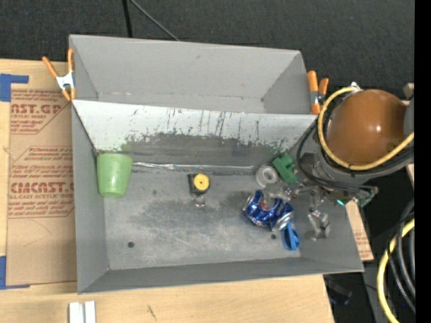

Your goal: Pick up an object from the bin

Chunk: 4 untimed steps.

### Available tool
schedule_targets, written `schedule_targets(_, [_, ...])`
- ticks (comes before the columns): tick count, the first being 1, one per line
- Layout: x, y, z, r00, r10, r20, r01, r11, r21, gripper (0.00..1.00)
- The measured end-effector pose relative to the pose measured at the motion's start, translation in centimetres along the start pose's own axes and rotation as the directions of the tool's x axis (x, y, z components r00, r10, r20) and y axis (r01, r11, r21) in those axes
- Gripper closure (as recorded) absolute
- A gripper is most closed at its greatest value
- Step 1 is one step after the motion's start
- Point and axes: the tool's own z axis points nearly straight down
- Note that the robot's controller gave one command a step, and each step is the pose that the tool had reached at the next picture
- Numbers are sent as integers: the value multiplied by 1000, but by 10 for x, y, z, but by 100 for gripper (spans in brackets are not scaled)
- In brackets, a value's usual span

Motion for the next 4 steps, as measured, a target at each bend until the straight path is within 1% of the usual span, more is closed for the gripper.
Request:
schedule_targets(1, [8,-12,80,899,438,0,-438,899,1,0])
schedule_targets(2, [6,-12,77,900,435,4,-435,900,2,100])
schedule_targets(3, [10,-40,3,907,421,8,-421,907,7,100])
schedule_targets(4, [-31,-34,-104,906,423,11,-423,906,7,100])
